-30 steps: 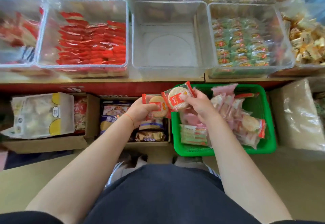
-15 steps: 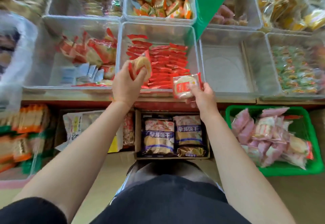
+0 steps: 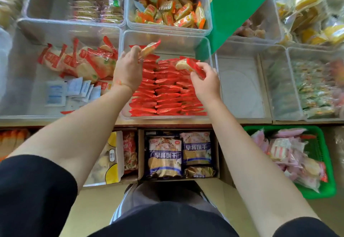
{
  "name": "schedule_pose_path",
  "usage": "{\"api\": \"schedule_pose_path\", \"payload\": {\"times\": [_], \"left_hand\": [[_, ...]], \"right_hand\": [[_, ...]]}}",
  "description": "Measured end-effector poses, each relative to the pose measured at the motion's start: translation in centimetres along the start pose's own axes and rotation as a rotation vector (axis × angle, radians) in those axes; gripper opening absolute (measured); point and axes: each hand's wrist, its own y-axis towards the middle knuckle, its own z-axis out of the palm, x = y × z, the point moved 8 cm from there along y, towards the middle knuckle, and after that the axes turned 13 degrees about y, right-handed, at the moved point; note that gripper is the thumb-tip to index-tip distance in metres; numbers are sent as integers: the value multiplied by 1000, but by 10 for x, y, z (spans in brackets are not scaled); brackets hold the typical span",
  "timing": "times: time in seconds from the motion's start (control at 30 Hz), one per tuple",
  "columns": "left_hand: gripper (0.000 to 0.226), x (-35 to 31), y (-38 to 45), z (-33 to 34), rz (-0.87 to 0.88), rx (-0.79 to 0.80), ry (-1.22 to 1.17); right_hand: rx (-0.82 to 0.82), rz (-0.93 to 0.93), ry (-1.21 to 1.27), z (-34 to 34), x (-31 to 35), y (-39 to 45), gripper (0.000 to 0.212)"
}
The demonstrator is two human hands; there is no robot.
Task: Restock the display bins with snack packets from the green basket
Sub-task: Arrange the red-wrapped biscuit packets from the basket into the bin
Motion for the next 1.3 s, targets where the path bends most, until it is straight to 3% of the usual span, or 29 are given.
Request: {"api": "schedule_pose_path", "payload": {"times": [0.13,0.27,0.5,0.77,0.87,0.97,1.07,1.13,1.2,1.3], "left_hand": [[40,5,10,15,16,18,52],[42,10,11,15,-4,29,52],[36,8,10,11,-13,24,29],[21,9,9,11,-47,13,-46],[20,8,9,10,-44,6,-67],[21,8,10,9,-38,-7,-68],[25,6,10,9,-20,-7,-53],[28,6,9,9,-12,-5,-51],[33,6,8,10,1,-14,-42],[61,7,7,13,-12,65,5]], "right_hand": [[19,-112,-108,20,15,41,24],[108,-168,-267,58,18,82,33],[313,-90,-655,113,-11,107,46],[467,51,-881,131,-28,111,57],[384,-50,-805,128,-6,110,45],[217,-363,-508,117,44,92,45],[315,-585,-508,130,71,60,54],[399,-632,-579,143,69,47,45],[339,-643,-571,139,69,47,25],[263,-400,-425,110,58,58,16]]}}
